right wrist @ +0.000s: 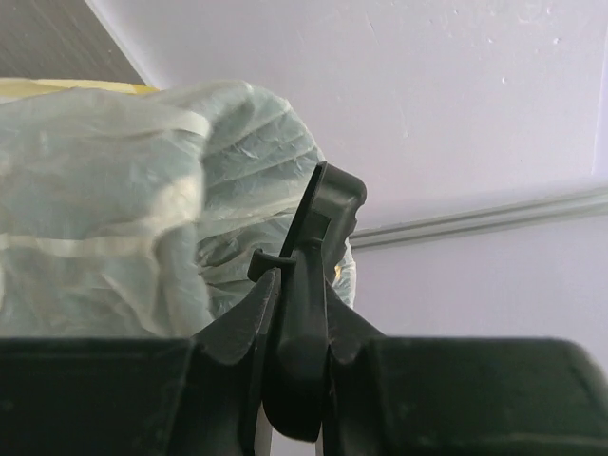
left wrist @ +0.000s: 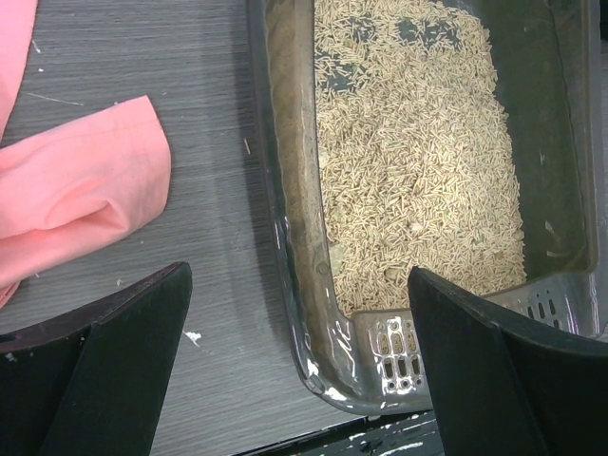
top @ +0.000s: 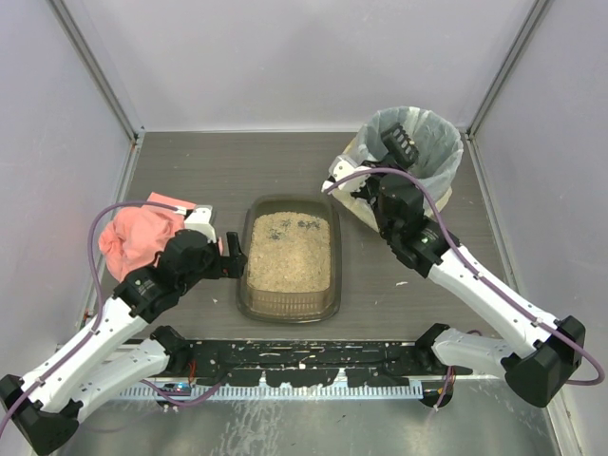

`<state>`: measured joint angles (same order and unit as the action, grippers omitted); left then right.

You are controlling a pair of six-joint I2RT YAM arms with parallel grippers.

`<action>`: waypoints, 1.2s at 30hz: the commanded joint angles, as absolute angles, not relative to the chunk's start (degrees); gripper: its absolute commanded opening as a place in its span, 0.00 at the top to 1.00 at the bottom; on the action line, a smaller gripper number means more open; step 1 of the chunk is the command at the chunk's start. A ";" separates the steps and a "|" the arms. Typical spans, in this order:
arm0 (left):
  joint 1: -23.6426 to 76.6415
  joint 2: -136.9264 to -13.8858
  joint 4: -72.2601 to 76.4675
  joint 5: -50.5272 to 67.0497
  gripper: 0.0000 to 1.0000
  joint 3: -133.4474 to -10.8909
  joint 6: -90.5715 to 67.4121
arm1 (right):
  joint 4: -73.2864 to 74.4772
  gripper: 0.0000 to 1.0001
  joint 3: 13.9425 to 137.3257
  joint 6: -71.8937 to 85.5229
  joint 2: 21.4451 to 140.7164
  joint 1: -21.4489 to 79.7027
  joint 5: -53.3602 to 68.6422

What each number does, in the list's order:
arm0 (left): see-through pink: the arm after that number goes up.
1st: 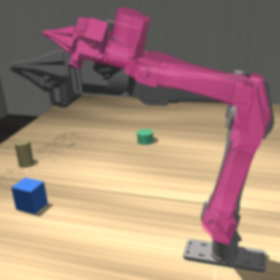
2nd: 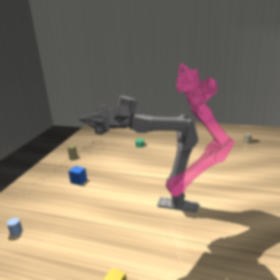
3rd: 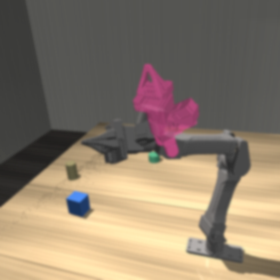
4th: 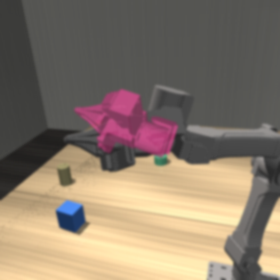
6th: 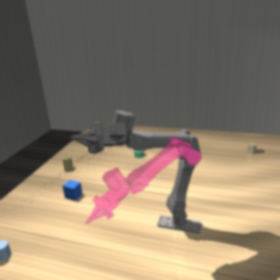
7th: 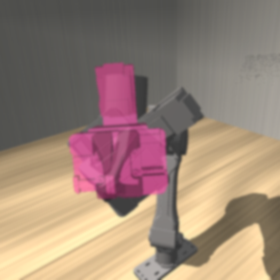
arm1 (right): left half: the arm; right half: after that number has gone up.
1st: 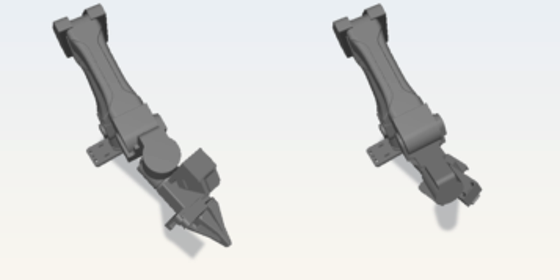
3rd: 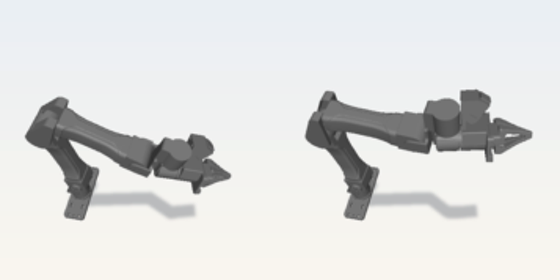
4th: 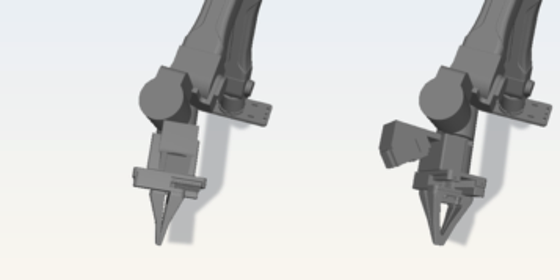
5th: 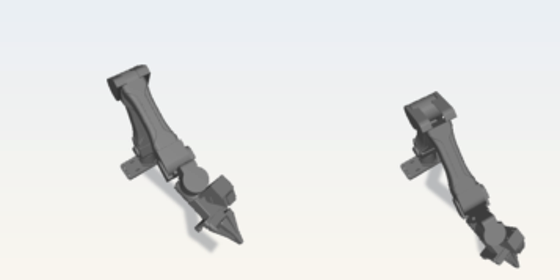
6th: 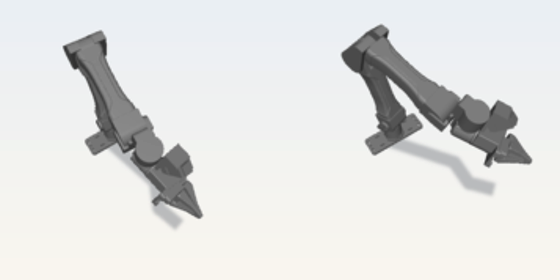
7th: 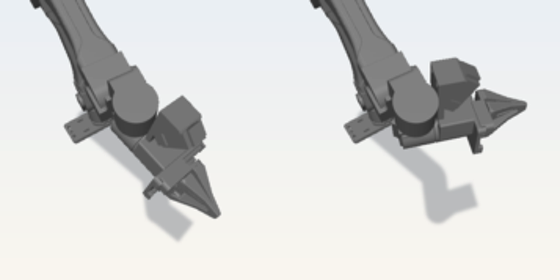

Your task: Clean the litter box

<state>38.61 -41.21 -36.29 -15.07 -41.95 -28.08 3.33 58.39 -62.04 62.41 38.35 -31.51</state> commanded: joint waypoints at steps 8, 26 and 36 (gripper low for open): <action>38.40 -40.64 -34.53 -15.41 0.02 -42.19 -28.30 | -13.16 0.97 60.06 -44.84 58.23 33.25 -39.25; 38.40 -41.79 -33.73 -14.86 0.02 -41.92 -28.49 | -13.16 0.99 50.94 5.34 36.12 29.53 -10.85; 38.40 -40.84 -34.26 -14.94 0.02 -41.94 -28.25 | -2.86 0.99 46.96 19.26 35.95 29.56 12.88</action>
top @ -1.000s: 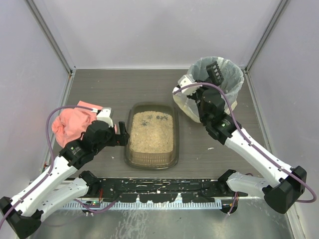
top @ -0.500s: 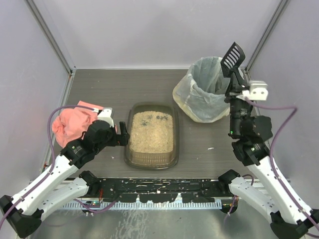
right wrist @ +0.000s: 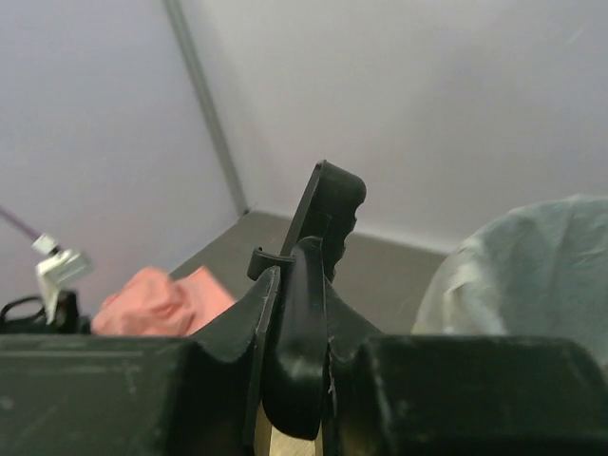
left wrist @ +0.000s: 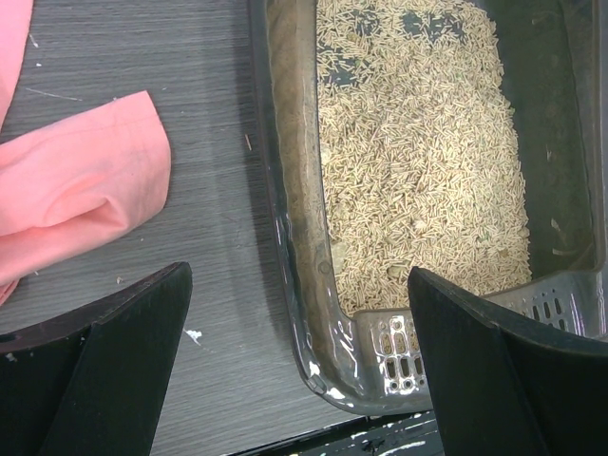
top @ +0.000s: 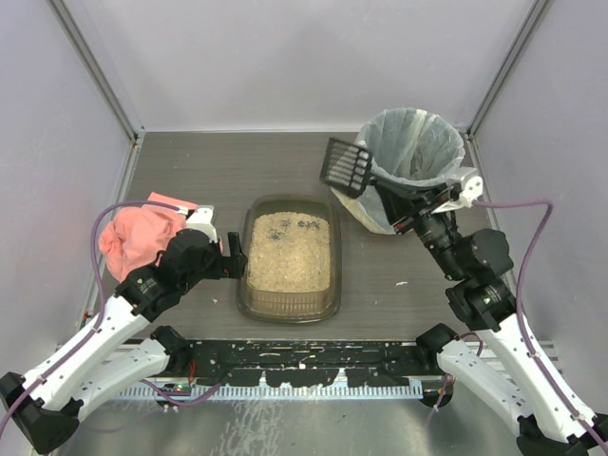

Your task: Clean the litter box

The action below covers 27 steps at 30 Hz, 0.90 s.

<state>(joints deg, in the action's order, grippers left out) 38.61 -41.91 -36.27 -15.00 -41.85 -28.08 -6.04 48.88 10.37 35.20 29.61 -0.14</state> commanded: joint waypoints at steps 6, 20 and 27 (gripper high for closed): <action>38.32 -40.22 -34.80 -14.92 0.02 -41.65 -28.47 | -2.78 0.99 39.96 27.88 39.20 29.81 17.49; 38.35 -39.86 -34.48 -14.73 0.02 -40.52 -29.51 | -10.46 0.99 29.46 41.26 48.59 45.84 -2.32; 38.40 -39.99 -34.50 -15.04 0.02 -40.53 -29.43 | -15.97 0.89 26.63 43.64 55.58 53.64 -14.63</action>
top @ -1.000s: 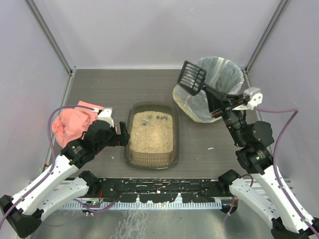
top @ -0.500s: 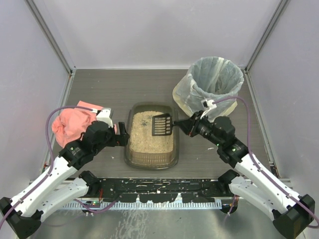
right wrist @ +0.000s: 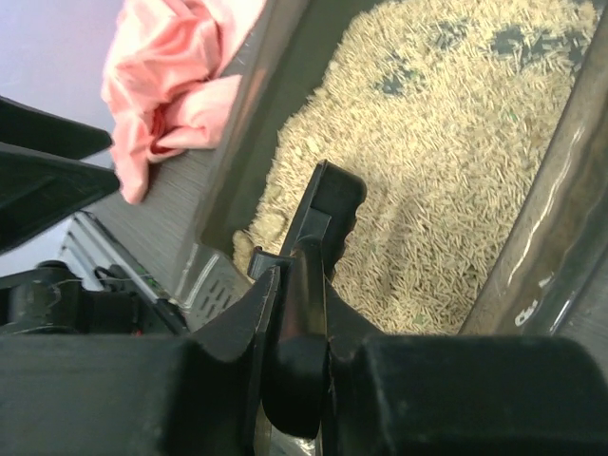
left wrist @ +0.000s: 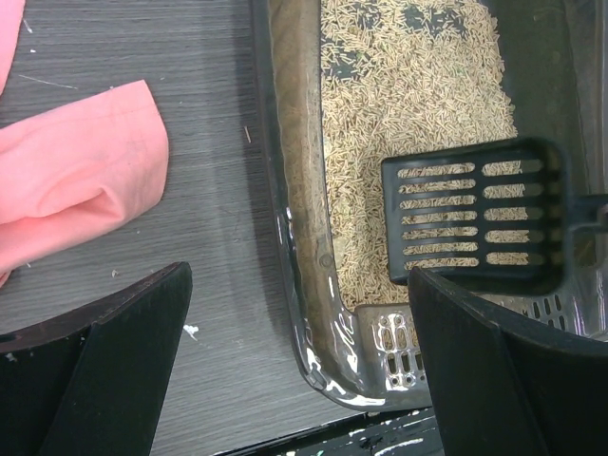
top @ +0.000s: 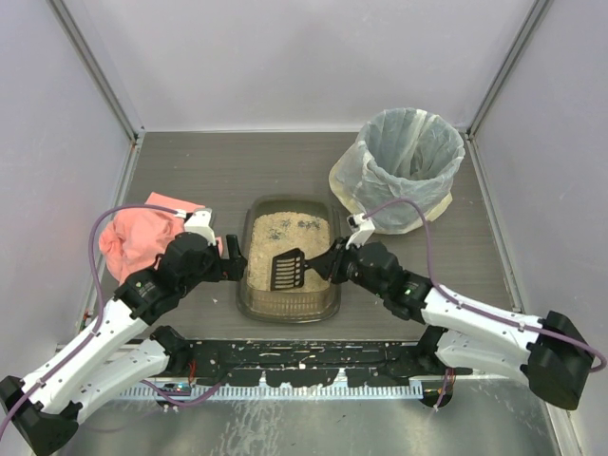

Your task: Clean the litter box

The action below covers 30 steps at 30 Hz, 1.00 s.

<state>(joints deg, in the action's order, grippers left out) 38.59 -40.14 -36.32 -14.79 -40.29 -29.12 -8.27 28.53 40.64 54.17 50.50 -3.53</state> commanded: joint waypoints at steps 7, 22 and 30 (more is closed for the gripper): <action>38.33 -40.46 -34.80 -15.39 0.02 -40.96 -29.30 | -17.66 0.64 22.43 45.96 53.81 55.27 -23.18; 38.27 -41.11 -35.27 -16.83 0.02 -42.05 -28.92 | -1.40 0.46 19.51 43.17 35.80 55.28 -32.61; 38.28 -38.91 -38.42 -19.91 0.02 -43.89 -28.84 | 17.25 0.32 26.67 34.51 24.59 55.25 -52.14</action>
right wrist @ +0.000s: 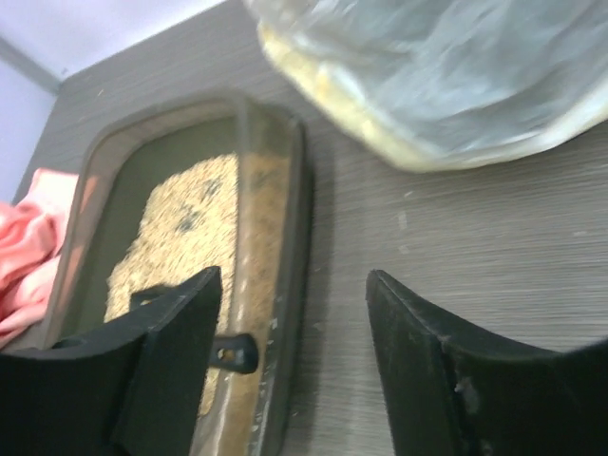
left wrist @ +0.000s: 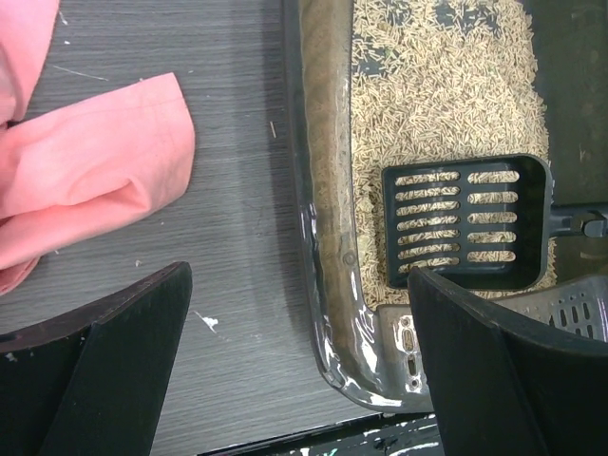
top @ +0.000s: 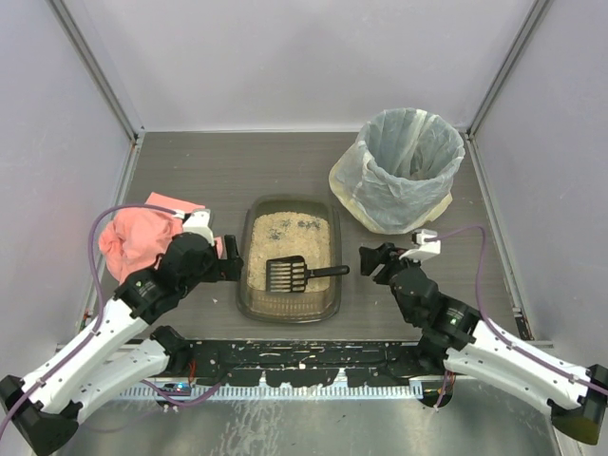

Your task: Clean the litter box

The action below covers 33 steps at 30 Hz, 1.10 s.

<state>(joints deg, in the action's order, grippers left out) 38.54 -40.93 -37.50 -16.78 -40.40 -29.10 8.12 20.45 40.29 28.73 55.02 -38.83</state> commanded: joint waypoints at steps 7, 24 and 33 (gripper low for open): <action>38.26 -36.13 -41.60 -23.97 0.02 -46.15 -29.32 | 22.73 0.00 33.86 22.06 23.63 55.28 -47.85; 38.32 -29.43 -44.83 -30.87 0.02 -43.33 -31.29 | 25.45 0.00 37.35 26.96 35.19 55.27 -40.74; 38.31 -29.15 -44.12 -31.80 0.02 -42.96 -31.20 | 21.29 0.00 32.68 24.61 28.56 55.26 -43.77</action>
